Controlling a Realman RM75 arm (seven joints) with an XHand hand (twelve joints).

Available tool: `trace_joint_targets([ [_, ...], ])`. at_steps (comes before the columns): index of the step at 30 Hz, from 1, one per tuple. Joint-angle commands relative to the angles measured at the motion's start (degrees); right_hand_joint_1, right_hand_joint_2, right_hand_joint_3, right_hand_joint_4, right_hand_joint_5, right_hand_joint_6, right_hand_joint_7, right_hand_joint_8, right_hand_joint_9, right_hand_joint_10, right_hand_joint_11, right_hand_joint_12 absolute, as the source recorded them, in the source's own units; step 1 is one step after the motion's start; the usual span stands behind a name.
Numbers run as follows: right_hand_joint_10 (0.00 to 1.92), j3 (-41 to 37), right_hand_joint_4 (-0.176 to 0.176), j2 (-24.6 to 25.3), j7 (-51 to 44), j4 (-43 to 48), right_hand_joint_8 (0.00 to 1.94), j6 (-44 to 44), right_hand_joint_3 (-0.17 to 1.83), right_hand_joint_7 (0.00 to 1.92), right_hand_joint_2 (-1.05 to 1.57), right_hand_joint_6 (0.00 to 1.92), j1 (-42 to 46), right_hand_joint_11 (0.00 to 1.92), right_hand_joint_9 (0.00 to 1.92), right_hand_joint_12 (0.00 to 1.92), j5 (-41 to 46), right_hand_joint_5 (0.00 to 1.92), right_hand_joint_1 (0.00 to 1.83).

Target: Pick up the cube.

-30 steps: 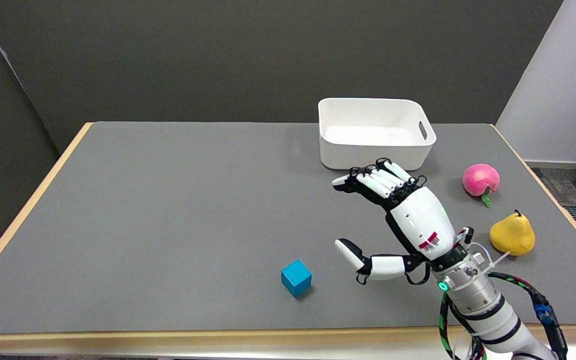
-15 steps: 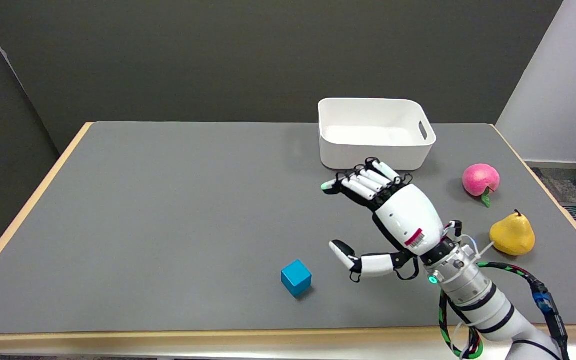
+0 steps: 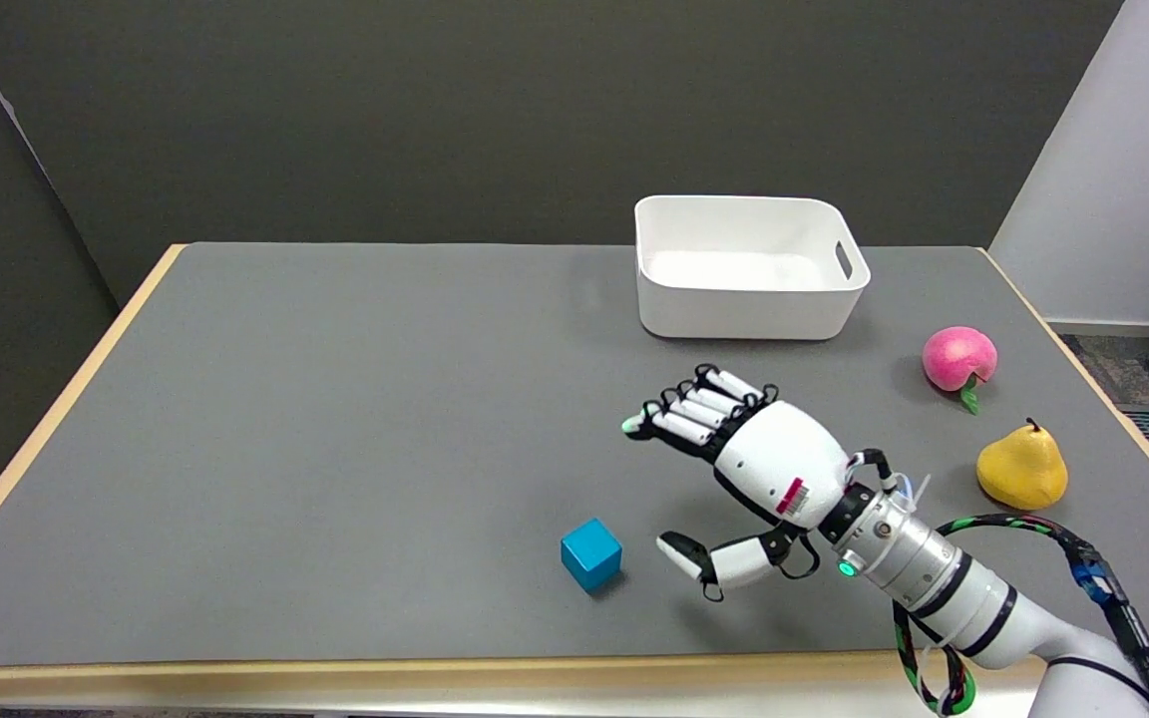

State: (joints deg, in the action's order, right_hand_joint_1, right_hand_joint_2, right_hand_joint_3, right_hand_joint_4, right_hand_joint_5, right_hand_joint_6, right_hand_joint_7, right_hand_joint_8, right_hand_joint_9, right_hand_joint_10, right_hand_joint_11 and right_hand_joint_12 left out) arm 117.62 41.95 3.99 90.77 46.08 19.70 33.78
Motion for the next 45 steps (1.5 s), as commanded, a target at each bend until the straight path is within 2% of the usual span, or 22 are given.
trace_joint_targets([
  [1,0.94,-1.2,0.018,-2.6,-0.3,4.1,0.45,-16.3,0.89,0.38,0.59,0.54,-0.2,0.09,0.31,1.27,-2.0,0.3,0.62],
  [15,0.94,-1.9,0.007,-2.0,-0.8,10.6,0.45,-20.1,0.89,0.38,0.59,0.54,0.9,0.09,0.31,1.28,-3.7,0.3,0.64],
  [26,0.95,-1.3,-0.002,2.8,-0.8,9.7,0.46,-24.6,0.89,0.39,0.59,0.55,-2.6,0.11,0.31,1.29,-4.0,0.31,0.65],
  [37,0.95,1.0,-0.007,5.7,-0.3,8.5,0.47,-28.2,0.89,0.39,0.6,0.57,-7.7,0.1,0.32,1.29,-4.0,0.32,0.67],
  [45,0.95,1.4,-0.01,7.7,-0.7,8.0,0.5,-30.1,0.92,0.4,0.59,0.6,-8.3,0.11,0.34,1.31,-4.0,0.32,0.69],
])
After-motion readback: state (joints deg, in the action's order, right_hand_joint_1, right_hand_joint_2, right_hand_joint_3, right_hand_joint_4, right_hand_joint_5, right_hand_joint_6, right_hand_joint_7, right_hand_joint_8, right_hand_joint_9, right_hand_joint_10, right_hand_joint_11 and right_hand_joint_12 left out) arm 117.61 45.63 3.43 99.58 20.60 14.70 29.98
